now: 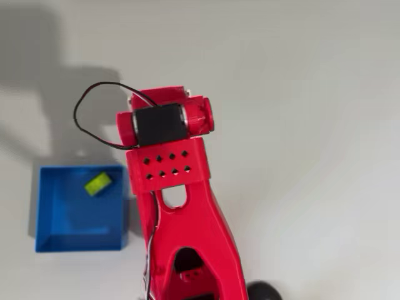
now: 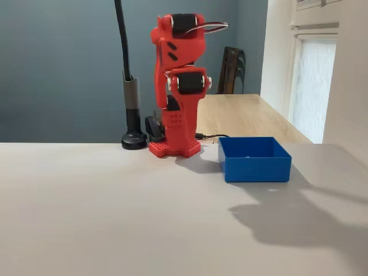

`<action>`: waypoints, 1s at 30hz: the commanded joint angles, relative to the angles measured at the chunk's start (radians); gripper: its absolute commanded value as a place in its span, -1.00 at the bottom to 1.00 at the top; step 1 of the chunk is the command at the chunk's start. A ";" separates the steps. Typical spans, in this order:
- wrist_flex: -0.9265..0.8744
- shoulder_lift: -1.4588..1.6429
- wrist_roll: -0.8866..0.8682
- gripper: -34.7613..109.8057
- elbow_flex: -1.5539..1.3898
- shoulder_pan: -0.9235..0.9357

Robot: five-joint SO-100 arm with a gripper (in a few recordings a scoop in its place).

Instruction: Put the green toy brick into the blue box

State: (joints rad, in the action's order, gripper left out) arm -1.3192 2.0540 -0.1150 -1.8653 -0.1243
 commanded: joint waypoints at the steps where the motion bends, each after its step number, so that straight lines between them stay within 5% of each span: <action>1: 0.009 0.112 -0.006 -0.52 -0.005 0.012; 30: 0.184 1.095 0.103 -0.52 -0.999 0.098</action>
State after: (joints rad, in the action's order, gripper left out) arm -1.1551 3.0864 0.0031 -2.8195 -0.0245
